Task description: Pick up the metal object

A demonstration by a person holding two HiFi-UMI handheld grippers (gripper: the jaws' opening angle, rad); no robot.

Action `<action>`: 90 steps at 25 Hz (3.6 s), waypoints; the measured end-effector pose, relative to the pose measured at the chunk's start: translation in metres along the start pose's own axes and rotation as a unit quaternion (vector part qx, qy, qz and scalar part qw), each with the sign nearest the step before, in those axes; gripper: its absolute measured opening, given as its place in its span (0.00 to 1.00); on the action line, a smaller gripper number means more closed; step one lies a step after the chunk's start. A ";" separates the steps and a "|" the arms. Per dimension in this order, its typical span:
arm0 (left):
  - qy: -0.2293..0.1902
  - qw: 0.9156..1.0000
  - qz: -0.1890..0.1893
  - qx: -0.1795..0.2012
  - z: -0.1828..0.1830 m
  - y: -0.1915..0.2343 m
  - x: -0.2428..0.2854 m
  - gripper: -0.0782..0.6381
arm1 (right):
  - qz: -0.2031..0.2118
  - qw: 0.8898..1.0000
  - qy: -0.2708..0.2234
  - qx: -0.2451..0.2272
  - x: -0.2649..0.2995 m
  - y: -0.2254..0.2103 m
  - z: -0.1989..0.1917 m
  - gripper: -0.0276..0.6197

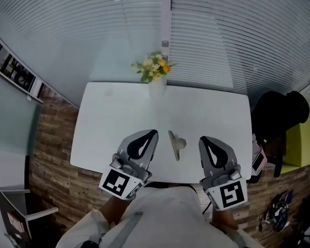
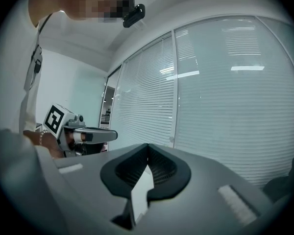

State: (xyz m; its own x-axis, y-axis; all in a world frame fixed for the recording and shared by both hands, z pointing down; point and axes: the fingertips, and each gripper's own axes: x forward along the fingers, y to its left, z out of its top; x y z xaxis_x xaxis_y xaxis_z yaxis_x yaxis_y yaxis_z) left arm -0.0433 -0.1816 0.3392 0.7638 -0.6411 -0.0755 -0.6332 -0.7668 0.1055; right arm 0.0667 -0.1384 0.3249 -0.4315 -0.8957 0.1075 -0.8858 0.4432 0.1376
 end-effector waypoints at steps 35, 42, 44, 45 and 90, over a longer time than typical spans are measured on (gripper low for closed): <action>0.013 1.000 0.008 -0.002 -0.007 -0.036 0.037 0.12 | 0.002 1.000 -0.007 0.021 -0.019 -0.047 -0.005 0.05; 0.013 1.000 0.013 -0.002 -0.007 -0.035 0.036 0.12 | 0.009 1.000 0.010 0.009 -0.018 -0.052 -0.030 0.05; 0.012 1.000 0.014 -0.001 -0.006 -0.035 0.035 0.12 | 0.008 1.000 0.009 0.013 -0.017 -0.051 -0.033 0.06; 0.012 1.000 0.015 -0.001 -0.006 -0.035 0.034 0.12 | 0.009 1.000 0.009 0.015 -0.016 -0.051 -0.036 0.06; 0.008 0.999 0.031 0.002 -0.004 -0.026 0.027 0.12 | 0.035 0.978 0.169 0.116 0.041 -0.035 -0.281 0.17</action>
State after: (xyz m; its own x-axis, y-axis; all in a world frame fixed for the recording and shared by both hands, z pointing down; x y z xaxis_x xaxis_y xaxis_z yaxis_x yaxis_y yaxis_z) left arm -0.0062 -0.1790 0.3383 0.7245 -0.6872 -0.0531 -0.6801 -0.7253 0.1065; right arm 0.1285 -0.1804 0.6013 -0.4469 -0.7830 0.4326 -0.8875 0.4487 -0.1047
